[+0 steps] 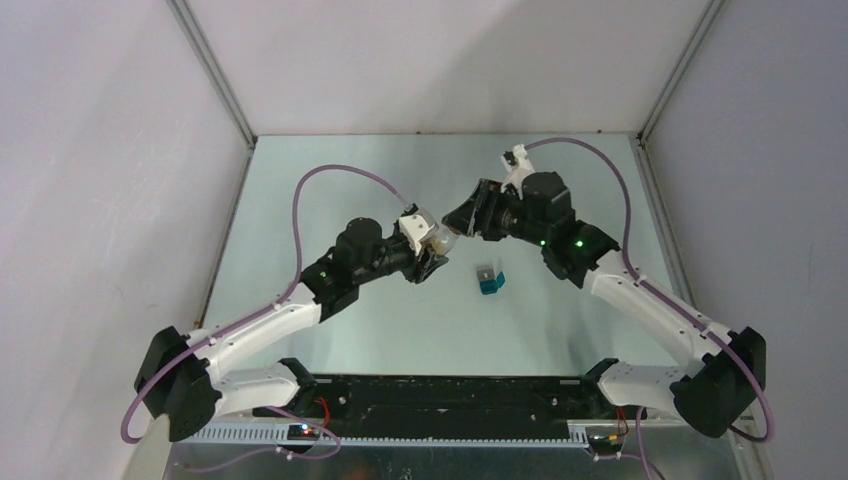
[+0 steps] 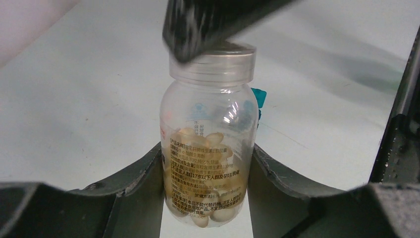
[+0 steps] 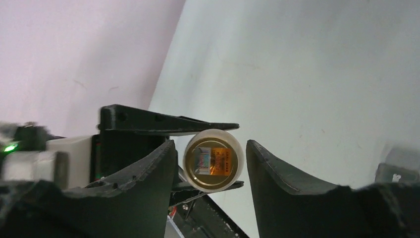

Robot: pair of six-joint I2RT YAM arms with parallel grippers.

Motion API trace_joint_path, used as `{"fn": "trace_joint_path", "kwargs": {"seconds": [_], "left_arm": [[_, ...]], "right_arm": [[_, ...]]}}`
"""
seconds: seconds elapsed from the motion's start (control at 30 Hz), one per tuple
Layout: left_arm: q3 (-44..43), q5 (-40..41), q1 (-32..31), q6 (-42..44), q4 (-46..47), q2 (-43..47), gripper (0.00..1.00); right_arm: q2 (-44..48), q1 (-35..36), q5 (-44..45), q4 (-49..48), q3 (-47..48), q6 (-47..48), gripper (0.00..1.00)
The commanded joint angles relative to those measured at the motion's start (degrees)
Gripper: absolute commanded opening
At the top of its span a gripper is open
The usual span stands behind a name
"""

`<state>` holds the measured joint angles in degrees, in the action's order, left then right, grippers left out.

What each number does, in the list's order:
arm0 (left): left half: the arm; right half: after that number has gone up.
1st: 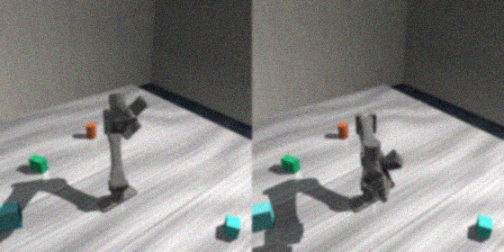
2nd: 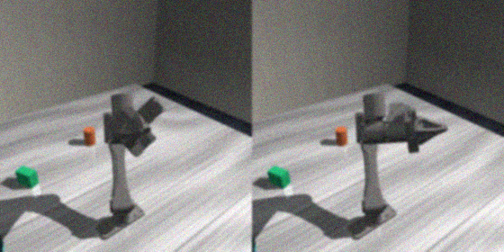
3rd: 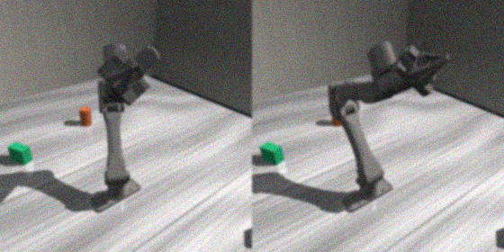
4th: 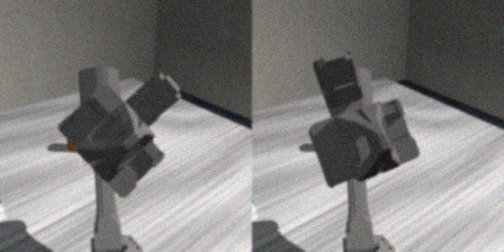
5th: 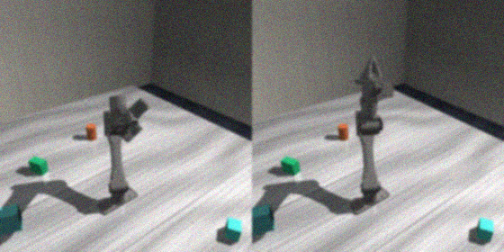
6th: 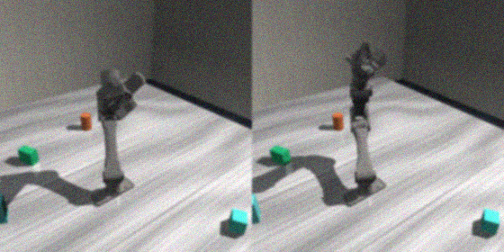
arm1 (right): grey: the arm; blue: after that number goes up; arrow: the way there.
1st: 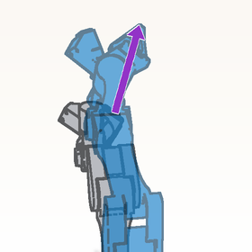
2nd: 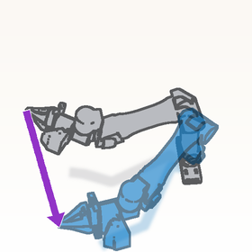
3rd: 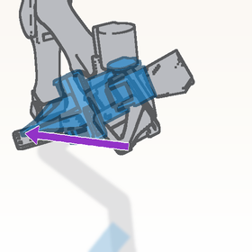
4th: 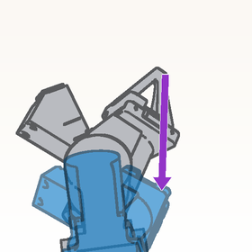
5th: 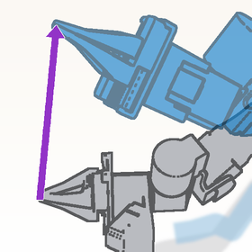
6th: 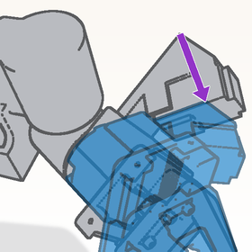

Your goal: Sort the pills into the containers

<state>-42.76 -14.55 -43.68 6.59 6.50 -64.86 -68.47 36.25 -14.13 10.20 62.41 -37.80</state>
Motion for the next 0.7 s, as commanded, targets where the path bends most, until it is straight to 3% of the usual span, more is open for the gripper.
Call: {"fn": "trace_joint_path", "kwargs": {"seconds": [0.0, 0.13, 0.2, 0.27, 0.37, 0.43, 0.53, 0.67], "left_arm": [[-0.81, 2.79, -0.92, 2.99, 2.88, -0.03, 0.0], [-0.85, 3.2, -1.27, 2.55, 2.75, -0.05, 0.0], [-1.0, 3.25, -1.29, 2.03, 2.53, 0.02, 0.0], [-1.26, 3.4, -1.3, 1.15, 1.98, -0.08, 0.0], [-1.96, 3.27, -1.29, -0.87, 1.17, -0.47, 0.0], [-2.42, 2.35, -1.21, -2.14, 0.69, -0.78, 0.0], [-3.45, -0.48, -1.13, -3.51, -0.95, -0.76, 0.0], [-3.62, -6.47, -1.1, -4.04, -1.8, 0.04, 0.0]], "right_arm": [[-2.75, 3.12, 8.25, 2.39, 2.99, -6.25, 0.58], [-4.0, 4.02, 8.93, 3.73, 4.57, -6.04, 0.61], [-4.09, 4.08, 8.79, 3.88, 4.64, -5.98, 0.54], [-4.03, 3.84, 7.8, 4.03, 4.6, -5.55, 0.33], [-3.53, 2.92, 4.86, 3.83, 4.65, -3.53, 0.15], [-3.02, 2.1, 1.0, 2.18, 4.45, 0.57, 0.1], [-1.95, 0.93, -5.68, 0.2, 3.95, 14.72, 0.06], [-1.51, -2.05, -24.27, 0.3, 2.37, 33.19, 0.07]]}}
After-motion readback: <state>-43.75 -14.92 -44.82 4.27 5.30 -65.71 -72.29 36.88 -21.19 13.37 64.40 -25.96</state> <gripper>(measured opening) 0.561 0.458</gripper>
